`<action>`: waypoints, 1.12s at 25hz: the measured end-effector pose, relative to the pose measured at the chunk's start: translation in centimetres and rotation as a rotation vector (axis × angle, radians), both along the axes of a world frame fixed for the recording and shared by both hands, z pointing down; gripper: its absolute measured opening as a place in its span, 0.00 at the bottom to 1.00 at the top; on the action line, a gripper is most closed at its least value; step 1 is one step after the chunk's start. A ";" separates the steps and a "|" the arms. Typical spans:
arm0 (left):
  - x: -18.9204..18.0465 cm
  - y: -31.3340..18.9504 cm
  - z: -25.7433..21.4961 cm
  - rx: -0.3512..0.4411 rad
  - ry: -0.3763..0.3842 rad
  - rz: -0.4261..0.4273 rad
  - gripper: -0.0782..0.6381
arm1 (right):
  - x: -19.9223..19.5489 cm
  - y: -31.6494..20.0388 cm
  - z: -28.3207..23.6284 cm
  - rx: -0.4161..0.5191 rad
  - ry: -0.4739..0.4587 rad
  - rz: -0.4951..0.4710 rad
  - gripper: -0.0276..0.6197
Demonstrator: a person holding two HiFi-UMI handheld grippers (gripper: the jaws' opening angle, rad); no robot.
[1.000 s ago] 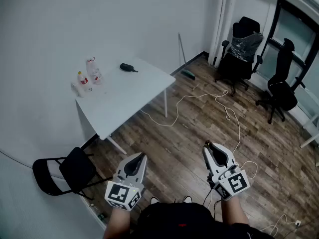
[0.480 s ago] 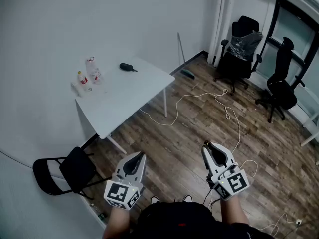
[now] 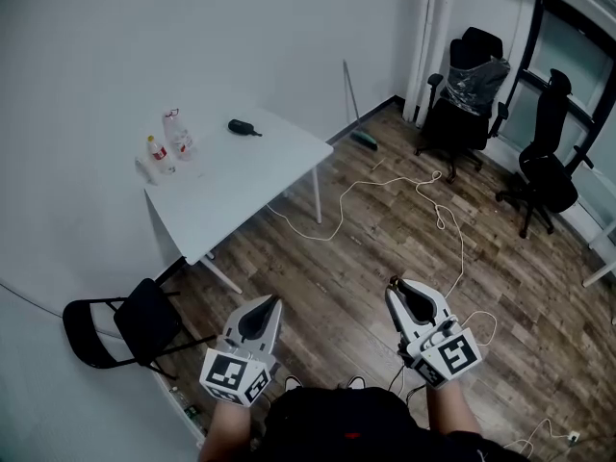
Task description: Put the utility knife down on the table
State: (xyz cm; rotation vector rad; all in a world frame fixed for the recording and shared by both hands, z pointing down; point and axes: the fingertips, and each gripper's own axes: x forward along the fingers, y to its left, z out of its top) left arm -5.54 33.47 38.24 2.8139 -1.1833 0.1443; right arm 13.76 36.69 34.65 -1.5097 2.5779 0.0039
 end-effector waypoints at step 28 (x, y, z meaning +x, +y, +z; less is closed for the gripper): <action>1.5 -19.8 2.8 -0.057 0.002 0.005 0.15 | 0.2 -20.8 2.8 -0.072 0.111 -0.052 0.16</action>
